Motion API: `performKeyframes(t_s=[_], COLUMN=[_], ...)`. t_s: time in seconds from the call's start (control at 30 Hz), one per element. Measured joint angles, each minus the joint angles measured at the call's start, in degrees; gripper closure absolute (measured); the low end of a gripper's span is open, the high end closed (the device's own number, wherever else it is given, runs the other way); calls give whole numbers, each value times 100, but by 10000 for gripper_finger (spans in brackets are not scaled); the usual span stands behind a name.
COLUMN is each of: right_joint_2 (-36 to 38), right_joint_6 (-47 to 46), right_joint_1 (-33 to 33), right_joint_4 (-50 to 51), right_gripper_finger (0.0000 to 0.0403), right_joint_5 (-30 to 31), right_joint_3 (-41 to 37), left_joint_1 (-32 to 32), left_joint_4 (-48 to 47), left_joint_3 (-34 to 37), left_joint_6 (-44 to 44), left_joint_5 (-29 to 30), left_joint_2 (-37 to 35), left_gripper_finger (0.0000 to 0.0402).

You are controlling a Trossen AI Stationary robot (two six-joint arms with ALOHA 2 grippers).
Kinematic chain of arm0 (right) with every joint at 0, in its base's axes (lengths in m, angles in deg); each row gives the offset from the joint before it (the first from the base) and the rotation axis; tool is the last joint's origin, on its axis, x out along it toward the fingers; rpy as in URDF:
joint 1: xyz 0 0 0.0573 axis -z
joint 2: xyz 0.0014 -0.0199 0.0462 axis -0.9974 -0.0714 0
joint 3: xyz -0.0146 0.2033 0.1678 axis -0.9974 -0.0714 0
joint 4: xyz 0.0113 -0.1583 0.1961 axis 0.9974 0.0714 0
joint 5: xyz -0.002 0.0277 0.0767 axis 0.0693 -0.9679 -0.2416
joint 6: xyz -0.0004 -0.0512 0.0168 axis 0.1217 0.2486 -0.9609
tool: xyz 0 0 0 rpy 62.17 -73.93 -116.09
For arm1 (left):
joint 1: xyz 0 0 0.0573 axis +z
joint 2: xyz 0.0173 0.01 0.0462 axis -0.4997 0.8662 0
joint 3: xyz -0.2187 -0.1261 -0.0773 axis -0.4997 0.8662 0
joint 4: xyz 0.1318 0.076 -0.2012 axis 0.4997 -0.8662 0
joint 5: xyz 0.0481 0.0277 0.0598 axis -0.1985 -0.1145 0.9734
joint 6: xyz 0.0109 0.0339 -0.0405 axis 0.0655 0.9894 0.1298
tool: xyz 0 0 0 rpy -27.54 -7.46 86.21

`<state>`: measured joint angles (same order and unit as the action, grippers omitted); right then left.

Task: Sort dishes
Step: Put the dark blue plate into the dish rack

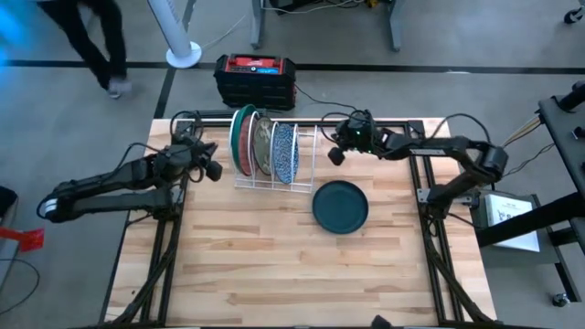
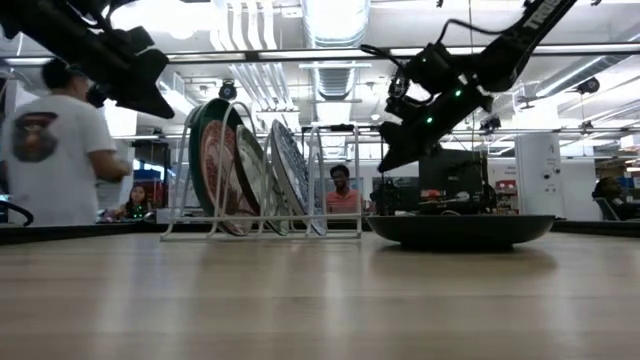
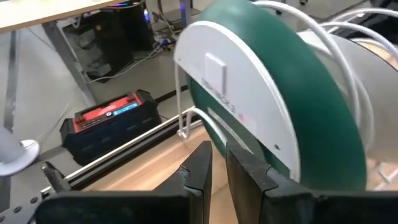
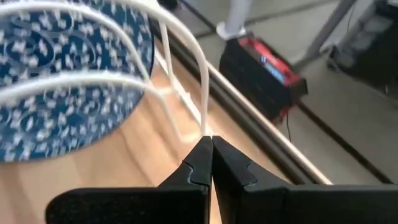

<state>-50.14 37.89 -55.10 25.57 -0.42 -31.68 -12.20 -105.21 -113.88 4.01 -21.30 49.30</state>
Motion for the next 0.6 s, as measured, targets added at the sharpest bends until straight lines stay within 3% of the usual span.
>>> performKeyframes(t_s=[0.17,0.3,0.4,0.6], right_joint_2=[628,1121,1382,1878], right_joint_6=[-279,-564,-736,-807], right_joint_1=[-52,-188,-358,-656], right_joint_4=[1483,2536,2751,3104], right_gripper_finger=[403,403,403,403], right_joint_5=[-24,-471,-917,-1259], right_joint_3=[-19,-61,-222,-599], left_joint_1=[-180,-433,-685,-1303], left_joint_4=[-519,87,367,535], left_joint_3=[-301,-269,-157,-154], left_joint_6=[-204,-21,108,88], left_joint_5=[177,-199,-501,-364], left_joint_2=[-135,-257,-230,-65], left_gripper_finger=[365,365,365,365])
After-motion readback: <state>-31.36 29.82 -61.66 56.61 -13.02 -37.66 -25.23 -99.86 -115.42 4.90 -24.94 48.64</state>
